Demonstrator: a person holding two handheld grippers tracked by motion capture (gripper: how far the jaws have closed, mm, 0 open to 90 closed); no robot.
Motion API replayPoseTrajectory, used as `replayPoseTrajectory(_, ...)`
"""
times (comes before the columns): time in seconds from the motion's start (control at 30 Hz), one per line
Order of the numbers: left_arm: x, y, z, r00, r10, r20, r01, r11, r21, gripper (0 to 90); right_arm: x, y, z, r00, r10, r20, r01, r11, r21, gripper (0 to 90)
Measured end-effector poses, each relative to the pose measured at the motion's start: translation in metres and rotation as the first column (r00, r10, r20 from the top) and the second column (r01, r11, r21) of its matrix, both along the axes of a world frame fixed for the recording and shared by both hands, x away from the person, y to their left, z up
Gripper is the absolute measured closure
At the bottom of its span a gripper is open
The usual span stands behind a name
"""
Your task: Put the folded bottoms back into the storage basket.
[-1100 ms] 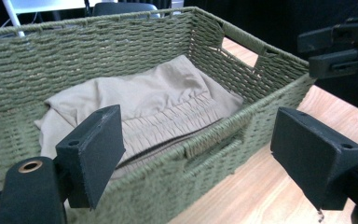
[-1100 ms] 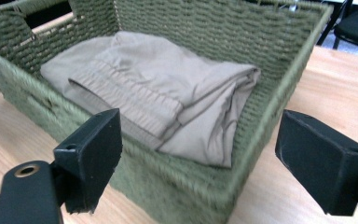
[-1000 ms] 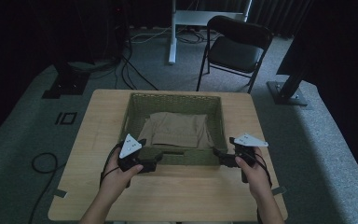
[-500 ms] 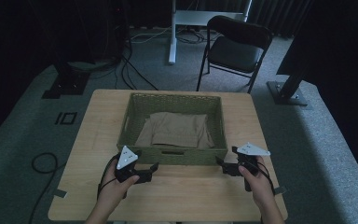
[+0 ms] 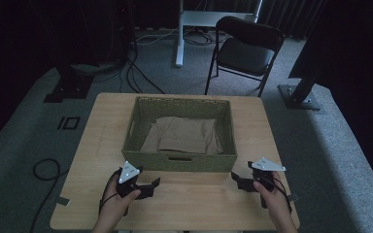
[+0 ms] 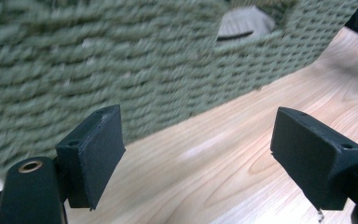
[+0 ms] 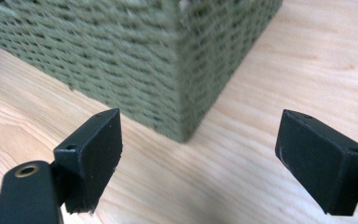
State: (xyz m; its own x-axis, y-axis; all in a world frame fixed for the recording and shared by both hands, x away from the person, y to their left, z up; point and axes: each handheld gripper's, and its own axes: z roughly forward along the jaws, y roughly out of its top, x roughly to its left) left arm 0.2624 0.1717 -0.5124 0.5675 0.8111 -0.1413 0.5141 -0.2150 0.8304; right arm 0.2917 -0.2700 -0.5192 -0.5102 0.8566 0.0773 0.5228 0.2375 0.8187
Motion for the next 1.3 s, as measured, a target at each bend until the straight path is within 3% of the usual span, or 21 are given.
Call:
replayPoseTrajectory(0.47, -0.01, 0.028, -0.018, 0.9967, 0.071, -0.04, -0.07, 0.9975, 0.008, 17.7, -0.012, -0.028, -0.015, 0.9958, -0.086, -0.031, 0.086, 0.9962, -0.015, 14.3)
replayPoseTrajectory(0.53, -0.012, 0.036, -0.022, 0.9948, 0.094, -0.041, -0.092, 0.995, 0.037, 17.7, -0.015, -0.036, -0.016, 0.9927, -0.117, -0.029, 0.117, 0.9931, -0.014, 14.3)
replayPoseTrajectory(0.73, -0.016, 0.05, -0.026, 0.9904, 0.126, -0.057, -0.125, 0.9917, 0.03, 17.7, -0.021, -0.047, -0.02, 0.9863, -0.16, -0.038, 0.158, 0.9863, -0.046, 14.3)
replayPoseTrajectory(1.03, -0.024, 0.074, -0.031, 0.978, 0.197, -0.068, -0.197, 0.9804, 0.014, 17.7, -0.029, -0.065, -0.026, 0.9718, -0.229, -0.057, 0.224, 0.9717, -0.074, 14.3)
replayPoseTrajectory(1.13, -0.026, 0.082, -0.033, 0.9743, 0.215, -0.067, -0.213, 0.9764, 0.034, 17.7, -0.03, -0.07, -0.028, 0.9644, -0.255, -0.068, 0.25, 0.9654, -0.073, 14.4)
replayPoseTrajectory(1.3, -0.028, 0.094, -0.036, 0.9601, 0.269, -0.076, -0.266, 0.9628, 0.045, 17.7, -0.032, -0.073, -0.031, 0.9592, -0.271, -0.08, 0.264, 0.9605, -0.086, 14.4)
